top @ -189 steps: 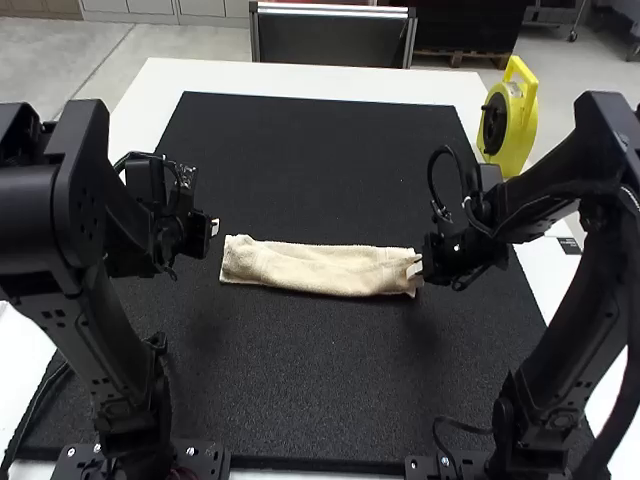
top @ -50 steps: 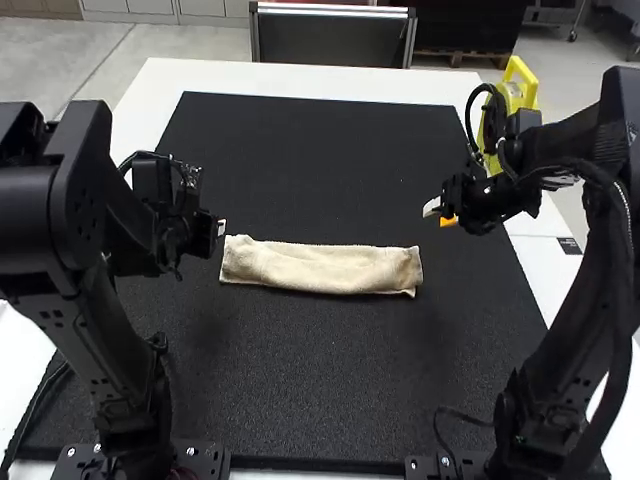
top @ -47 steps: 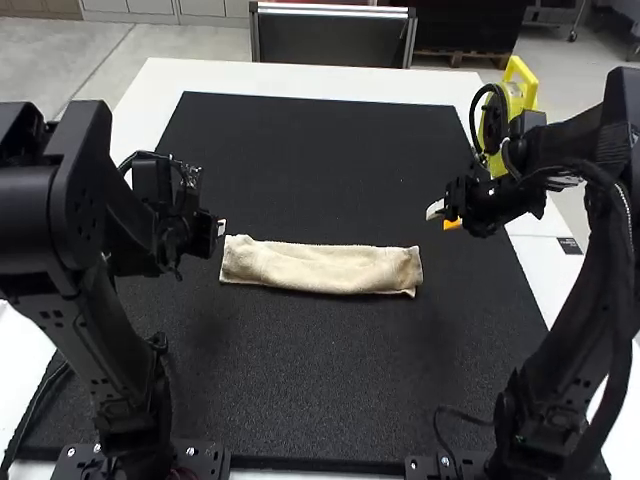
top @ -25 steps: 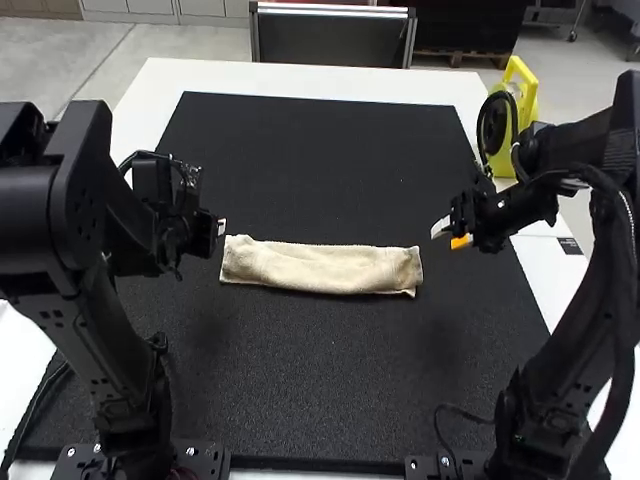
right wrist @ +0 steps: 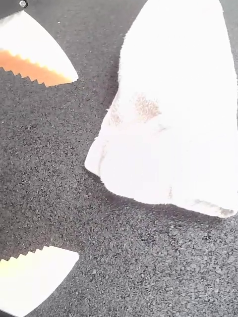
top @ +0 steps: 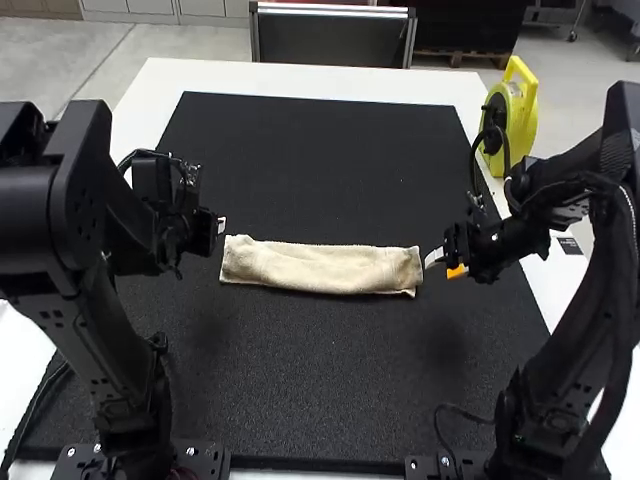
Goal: Fold the towel.
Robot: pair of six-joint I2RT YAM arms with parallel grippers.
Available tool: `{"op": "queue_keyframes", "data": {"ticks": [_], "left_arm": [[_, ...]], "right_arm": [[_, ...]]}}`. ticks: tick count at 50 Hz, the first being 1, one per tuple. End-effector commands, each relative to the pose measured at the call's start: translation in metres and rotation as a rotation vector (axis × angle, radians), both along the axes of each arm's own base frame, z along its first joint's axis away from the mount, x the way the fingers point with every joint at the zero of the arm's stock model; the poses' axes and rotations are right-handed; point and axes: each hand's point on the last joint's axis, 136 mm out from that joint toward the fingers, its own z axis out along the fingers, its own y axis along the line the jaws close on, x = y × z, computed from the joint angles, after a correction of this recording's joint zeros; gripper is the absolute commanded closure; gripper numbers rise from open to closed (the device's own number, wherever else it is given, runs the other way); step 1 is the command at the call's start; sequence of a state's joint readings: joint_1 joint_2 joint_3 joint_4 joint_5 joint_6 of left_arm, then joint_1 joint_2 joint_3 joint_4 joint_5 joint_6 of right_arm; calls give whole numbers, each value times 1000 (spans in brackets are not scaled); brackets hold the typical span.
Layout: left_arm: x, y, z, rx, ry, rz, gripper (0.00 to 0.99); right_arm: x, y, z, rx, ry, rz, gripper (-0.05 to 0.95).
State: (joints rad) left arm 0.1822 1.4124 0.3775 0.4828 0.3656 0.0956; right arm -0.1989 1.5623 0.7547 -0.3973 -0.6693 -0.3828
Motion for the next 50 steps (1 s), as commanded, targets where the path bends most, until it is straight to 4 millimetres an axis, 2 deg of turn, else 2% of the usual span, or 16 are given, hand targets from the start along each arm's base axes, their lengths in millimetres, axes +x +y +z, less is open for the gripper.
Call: {"op": "queue_keyframes", "data": {"ticks": [1, 4, 12, 17, 34, 50], "left_arm": [[12, 0, 20, 5, -55, 2, 559], [12, 0, 20, 5, -55, 2, 559], [12, 0, 20, 3, -53, 2, 559], [12, 0, 21, 3, -55, 2, 559], [12, 0, 21, 2, -54, 3, 559], [13, 0, 22, 3, -59, 3, 559]], "right_arm": [[0, 8, -3, 11, -10, 35, 143], [1, 12, -3, 11, -17, 46, 102], [6, 23, -5, 16, -31, 62, 98], [10, 29, -6, 20, -38, 69, 54], [23, 31, -12, 20, -67, 54, 54], [21, 38, -25, 22, -39, 75, 54]]}}
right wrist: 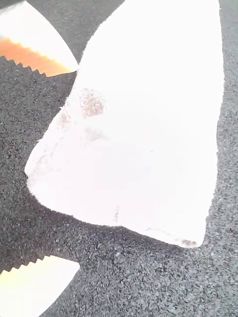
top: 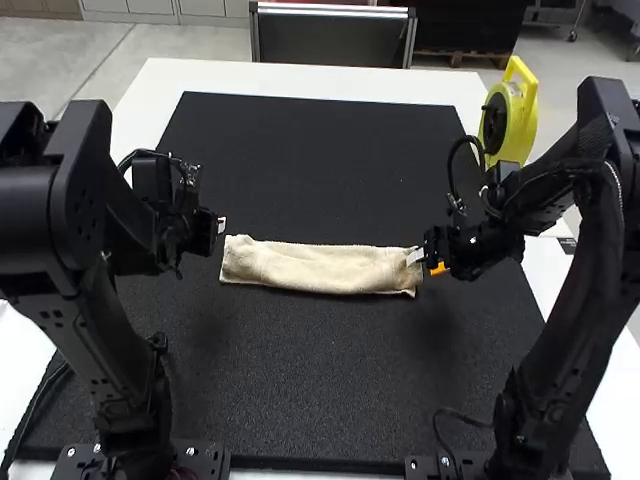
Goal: Fold the towel.
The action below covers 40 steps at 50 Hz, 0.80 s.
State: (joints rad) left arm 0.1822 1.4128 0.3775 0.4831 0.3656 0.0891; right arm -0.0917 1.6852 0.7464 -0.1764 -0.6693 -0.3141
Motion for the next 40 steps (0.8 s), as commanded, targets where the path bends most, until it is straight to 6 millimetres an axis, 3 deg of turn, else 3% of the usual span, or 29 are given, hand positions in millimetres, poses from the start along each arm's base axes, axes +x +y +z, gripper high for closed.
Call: {"op": "queue_keyframes", "data": {"ticks": [1, 40], "left_arm": [[13, 0, 22, 8, -60, 0, 559], [12, 0, 20, 8, -56, 0, 559]], "right_arm": [[-2, 9, -3, 11, 10, 22, 54], [18, 27, -13, 35, 7, 20, 54]]}}
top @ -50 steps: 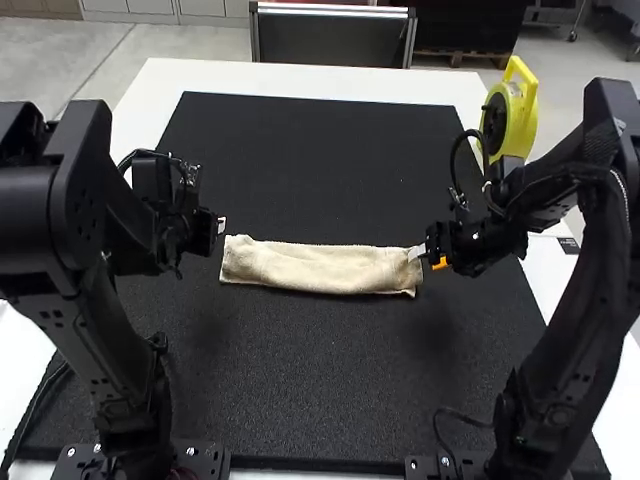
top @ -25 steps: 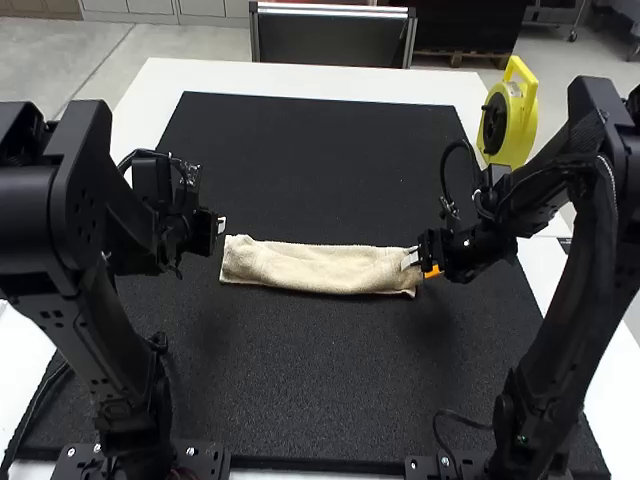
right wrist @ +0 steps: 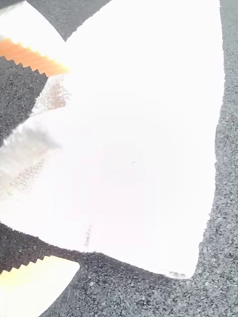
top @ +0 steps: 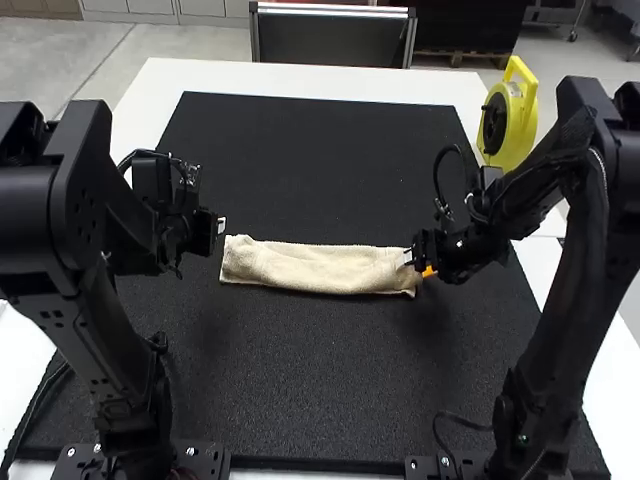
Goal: Fold the towel.
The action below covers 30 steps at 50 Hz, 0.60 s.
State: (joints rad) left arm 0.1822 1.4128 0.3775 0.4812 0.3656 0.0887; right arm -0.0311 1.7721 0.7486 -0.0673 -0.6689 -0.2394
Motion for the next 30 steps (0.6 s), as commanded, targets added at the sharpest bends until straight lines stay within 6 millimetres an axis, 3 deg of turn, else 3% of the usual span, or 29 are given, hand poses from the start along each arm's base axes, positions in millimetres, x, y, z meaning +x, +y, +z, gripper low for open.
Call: {"op": "queue_keyframes", "data": {"ticks": [1, 30], "left_arm": [[12, 0, 21, 8, -59, 0, 559], [13, 2, 22, 9, -59, 2, 559]], "right_arm": [[10, 8, 4, 12, -12, 14, 54], [15, 32, -3, 26, 9, 53, 85]]}}
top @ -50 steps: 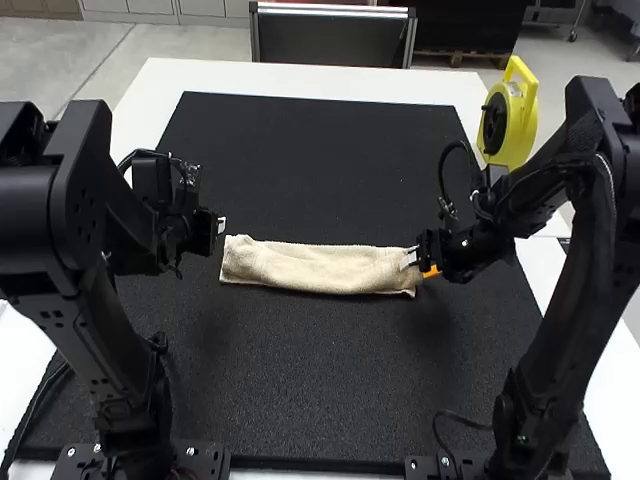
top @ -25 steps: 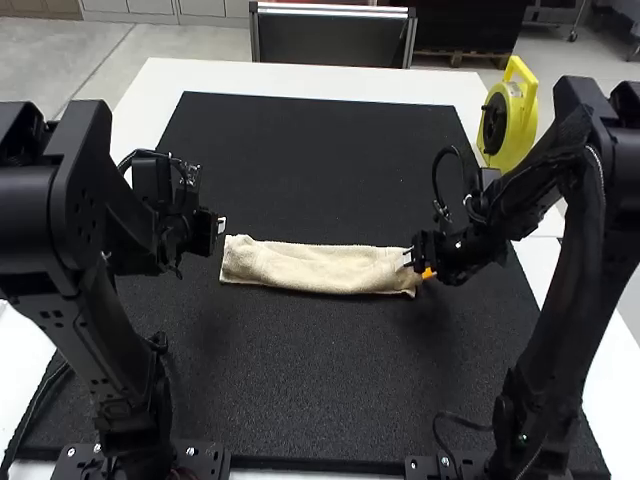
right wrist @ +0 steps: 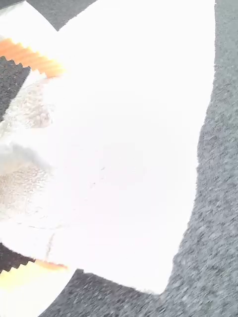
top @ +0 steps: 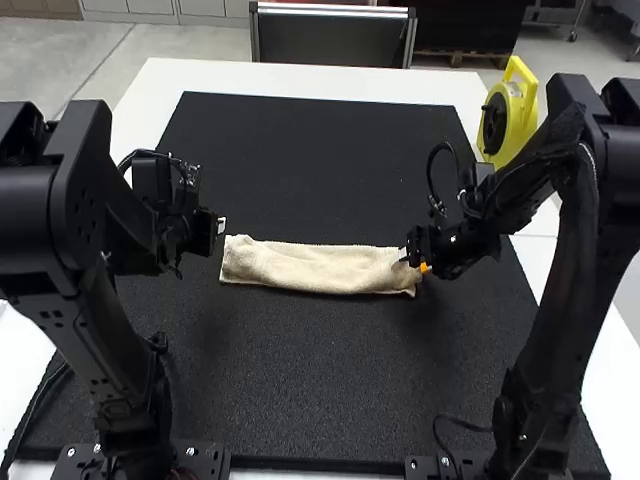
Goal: Fold the towel.
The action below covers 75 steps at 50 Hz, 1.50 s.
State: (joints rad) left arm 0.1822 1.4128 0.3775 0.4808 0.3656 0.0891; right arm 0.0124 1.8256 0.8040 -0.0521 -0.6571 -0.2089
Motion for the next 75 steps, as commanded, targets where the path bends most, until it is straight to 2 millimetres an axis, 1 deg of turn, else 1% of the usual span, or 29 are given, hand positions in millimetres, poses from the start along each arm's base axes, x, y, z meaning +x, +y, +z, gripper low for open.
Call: {"op": "queue_keyframes", "data": {"ticks": [1, 8, 19, 25, 30, 39, 47, 58, 75], "left_arm": [[12, 2, 21, 9, -58, 3, 559], [13, 2, 22, 9, -61, 3, 559], [13, 3, 23, 9, -63, 4, 559], [13, 2, 23, 10, -64, 3, 559], [13, 3, 23, 10, -64, 4, 559], [13, 2, 23, 8, -63, 2, 559], [12, 2, 21, 6, -59, 0, 559], [11, 1, 20, 5, -55, 1, 559], [11, 0, 20, 3, -53, -1, 559]], "right_arm": [[1, 20, -1, 28, 10, 39, 115], [5, 22, -2, 34, 4, 30, 370], [12, 20, -1, 43, 0, -2, 666], [12, 20, -1, 41, 0, -1, 689], [15, 18, -1, 32, -9, -9, 921], [16, 17, -1, 26, -13, -9, 920], [20, 17, 4, 27, -23, -12, 920], [27, 15, 19, 31, -44, -21, 923], [31, 16, 44, 39, -65, -23, 921]]}}
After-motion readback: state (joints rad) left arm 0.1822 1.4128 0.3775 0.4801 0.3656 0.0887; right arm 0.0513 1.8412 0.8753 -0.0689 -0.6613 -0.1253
